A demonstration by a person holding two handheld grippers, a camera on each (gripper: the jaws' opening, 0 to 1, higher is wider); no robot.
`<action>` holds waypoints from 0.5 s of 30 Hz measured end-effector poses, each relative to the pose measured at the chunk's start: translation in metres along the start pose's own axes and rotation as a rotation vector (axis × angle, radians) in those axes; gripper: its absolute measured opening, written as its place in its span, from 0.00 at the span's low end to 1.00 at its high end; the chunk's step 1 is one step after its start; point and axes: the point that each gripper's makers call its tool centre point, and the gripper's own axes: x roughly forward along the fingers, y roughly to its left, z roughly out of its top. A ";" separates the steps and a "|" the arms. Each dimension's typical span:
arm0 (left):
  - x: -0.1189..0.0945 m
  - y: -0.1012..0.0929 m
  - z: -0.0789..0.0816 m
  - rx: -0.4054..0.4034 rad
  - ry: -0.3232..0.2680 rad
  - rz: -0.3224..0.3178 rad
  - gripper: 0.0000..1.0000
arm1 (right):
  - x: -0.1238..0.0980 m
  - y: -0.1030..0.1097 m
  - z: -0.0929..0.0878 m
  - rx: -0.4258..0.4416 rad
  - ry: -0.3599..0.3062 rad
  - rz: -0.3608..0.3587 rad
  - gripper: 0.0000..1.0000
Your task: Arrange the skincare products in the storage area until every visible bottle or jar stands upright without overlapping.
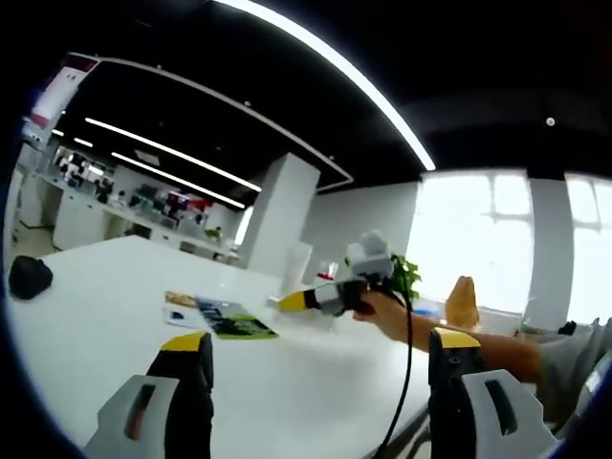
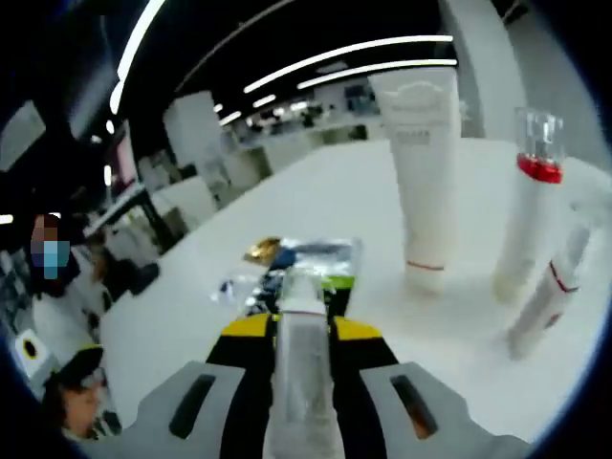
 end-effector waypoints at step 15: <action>0.126 -0.014 0.003 -0.162 0.078 -0.231 0.91 | -0.027 0.049 0.041 0.247 -0.272 0.535 0.21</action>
